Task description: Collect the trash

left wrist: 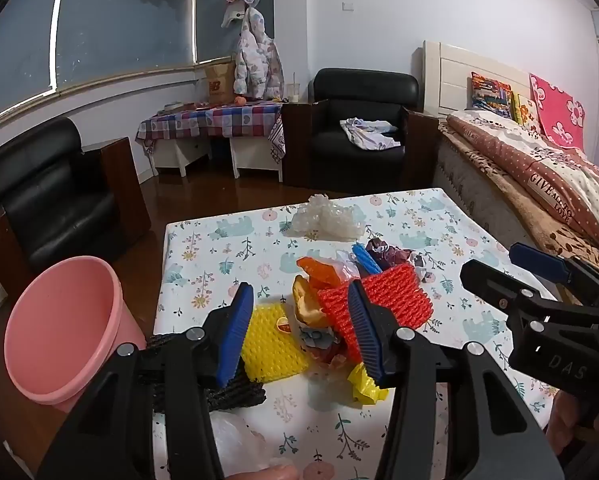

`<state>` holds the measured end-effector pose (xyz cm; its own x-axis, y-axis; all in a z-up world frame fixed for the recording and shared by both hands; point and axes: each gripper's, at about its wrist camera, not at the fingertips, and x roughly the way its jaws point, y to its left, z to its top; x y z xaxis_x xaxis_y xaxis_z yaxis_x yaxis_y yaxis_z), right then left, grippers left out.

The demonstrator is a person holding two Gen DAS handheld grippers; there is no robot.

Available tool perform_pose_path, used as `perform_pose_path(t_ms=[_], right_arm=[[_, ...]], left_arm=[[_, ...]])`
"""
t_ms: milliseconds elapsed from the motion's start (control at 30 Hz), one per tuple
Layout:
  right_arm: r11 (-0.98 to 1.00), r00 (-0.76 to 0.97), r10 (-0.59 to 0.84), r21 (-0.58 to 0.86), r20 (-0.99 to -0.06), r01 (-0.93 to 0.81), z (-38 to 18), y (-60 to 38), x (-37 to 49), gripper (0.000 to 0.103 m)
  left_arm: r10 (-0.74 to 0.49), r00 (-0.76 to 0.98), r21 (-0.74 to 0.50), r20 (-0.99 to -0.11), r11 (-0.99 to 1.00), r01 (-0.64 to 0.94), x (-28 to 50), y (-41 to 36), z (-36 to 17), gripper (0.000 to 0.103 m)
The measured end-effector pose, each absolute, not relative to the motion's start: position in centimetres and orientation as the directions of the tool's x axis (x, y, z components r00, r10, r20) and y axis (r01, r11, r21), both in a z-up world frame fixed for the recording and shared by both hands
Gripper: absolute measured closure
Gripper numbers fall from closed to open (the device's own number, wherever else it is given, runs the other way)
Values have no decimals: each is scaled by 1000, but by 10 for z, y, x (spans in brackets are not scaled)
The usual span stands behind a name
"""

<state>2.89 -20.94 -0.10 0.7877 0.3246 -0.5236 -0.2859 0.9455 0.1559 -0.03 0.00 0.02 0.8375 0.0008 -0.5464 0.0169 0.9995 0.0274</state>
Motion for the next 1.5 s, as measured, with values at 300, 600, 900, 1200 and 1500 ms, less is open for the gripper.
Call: perform_pose_path(t_ms=[300, 600, 900, 1200, 1500], right_arm=[[942, 790, 334, 161, -514, -294, -1, -211, 29, 28], [945, 783, 326, 165, -529, -282, -2, -211, 31, 28], [945, 783, 325, 163, -531, -282, -1, -210, 31, 28], [945, 780, 325, 164, -534, -282, -3, -211, 32, 28], [945, 779, 325, 164, -536, -282, -5, -210, 32, 28]], left_arm=[[2, 833, 25, -553, 1000, 14, 0, 5, -1, 53], [1, 834, 21, -552, 1000, 13, 1, 4, -1, 53], [3, 832, 14, -555, 1000, 6, 0, 6, 0, 53], [2, 833, 10, -554, 1000, 5, -1, 7, 1, 53], [1, 832, 5, -555, 1000, 2, -1, 9, 1, 53]])
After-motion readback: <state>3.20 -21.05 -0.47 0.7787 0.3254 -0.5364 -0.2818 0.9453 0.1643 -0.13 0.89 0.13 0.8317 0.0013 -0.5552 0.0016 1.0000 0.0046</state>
